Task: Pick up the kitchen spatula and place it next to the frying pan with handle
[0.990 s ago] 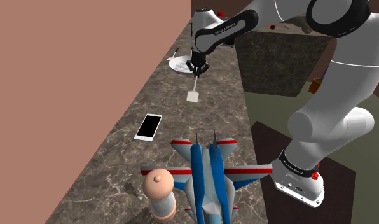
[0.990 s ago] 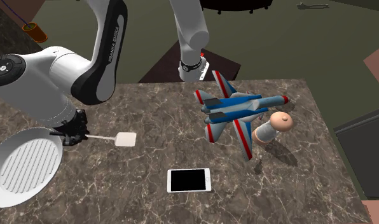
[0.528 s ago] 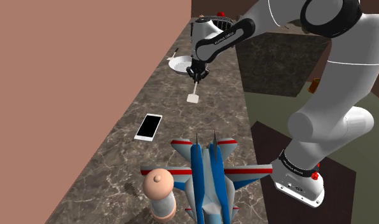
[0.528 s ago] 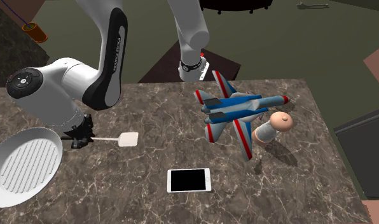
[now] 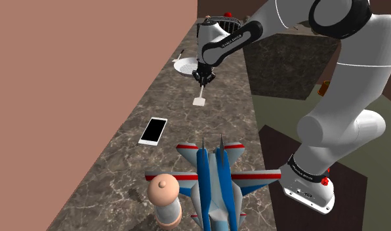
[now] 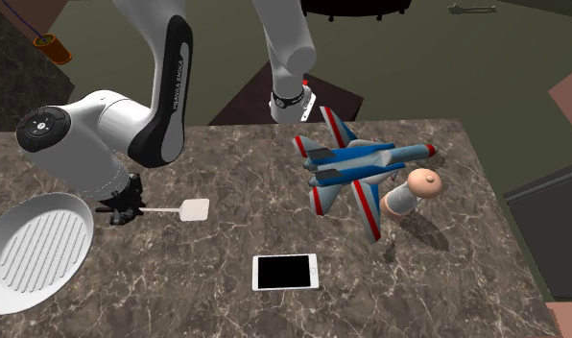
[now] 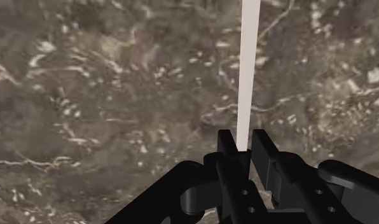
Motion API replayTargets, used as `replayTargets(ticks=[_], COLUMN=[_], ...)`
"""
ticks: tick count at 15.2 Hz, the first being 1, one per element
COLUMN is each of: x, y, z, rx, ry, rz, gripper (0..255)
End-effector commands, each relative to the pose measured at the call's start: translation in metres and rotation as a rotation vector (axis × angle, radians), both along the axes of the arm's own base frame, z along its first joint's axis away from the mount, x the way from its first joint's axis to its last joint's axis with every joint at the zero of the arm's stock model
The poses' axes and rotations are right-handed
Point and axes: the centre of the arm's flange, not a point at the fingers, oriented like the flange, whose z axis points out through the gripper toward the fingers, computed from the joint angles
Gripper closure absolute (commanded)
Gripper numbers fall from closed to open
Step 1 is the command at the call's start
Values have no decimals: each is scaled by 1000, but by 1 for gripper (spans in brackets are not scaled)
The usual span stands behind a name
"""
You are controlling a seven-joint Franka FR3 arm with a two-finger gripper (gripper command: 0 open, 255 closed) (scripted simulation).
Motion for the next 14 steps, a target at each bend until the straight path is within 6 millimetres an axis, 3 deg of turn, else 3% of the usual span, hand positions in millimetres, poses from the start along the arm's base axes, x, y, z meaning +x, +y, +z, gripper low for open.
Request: replayTargets(ticks=[1,6,10,14], x=[0,0,-6,-6], y=[0,0,5,5], z=[0,0,49,49], rx=[0,0,0,0], ry=[0,0,0,0], rz=[0,0,0,0], gripper=[0,0,0,0])
